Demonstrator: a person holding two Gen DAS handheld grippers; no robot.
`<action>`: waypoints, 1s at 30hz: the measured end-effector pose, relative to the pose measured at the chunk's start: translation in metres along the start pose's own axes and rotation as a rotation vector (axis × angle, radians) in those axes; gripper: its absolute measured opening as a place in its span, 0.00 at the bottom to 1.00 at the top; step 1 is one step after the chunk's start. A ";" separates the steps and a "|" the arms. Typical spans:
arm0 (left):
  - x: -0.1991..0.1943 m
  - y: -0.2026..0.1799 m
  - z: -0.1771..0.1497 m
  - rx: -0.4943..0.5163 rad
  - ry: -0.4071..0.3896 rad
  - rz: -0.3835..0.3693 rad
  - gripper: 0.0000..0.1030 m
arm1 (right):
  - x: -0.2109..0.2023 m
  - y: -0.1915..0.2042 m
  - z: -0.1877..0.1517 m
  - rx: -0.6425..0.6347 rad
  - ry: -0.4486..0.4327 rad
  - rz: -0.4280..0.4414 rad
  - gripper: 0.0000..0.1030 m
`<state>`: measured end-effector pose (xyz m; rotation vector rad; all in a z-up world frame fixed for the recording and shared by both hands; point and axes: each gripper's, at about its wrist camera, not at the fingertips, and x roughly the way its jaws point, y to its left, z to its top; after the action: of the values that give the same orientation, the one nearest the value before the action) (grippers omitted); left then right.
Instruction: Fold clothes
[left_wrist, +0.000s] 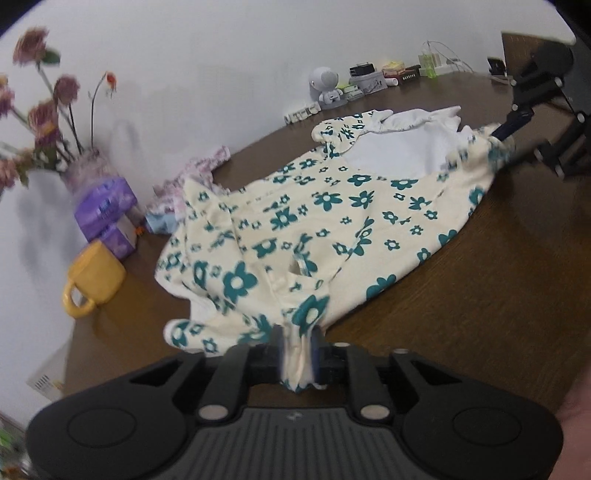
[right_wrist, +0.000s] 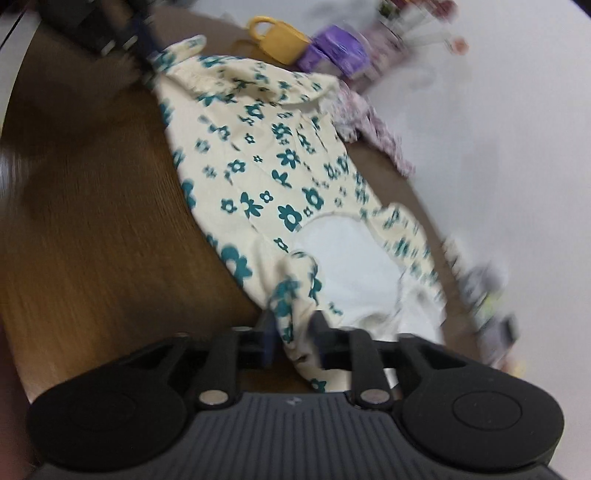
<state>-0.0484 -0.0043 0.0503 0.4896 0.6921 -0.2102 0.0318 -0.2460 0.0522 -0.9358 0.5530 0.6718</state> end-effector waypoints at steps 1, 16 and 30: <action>-0.004 0.006 -0.001 -0.024 -0.005 -0.020 0.32 | -0.004 -0.008 -0.003 0.079 -0.005 0.038 0.49; 0.014 0.099 0.028 -0.374 -0.009 -0.046 0.64 | 0.056 -0.159 -0.089 1.048 0.051 0.102 0.60; 0.076 0.103 0.029 -0.383 0.136 -0.146 0.39 | 0.095 -0.165 -0.074 1.008 0.198 0.124 0.13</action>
<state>0.0604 0.0686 0.0574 0.0873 0.8794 -0.1765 0.2055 -0.3529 0.0398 -0.0146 0.9993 0.3234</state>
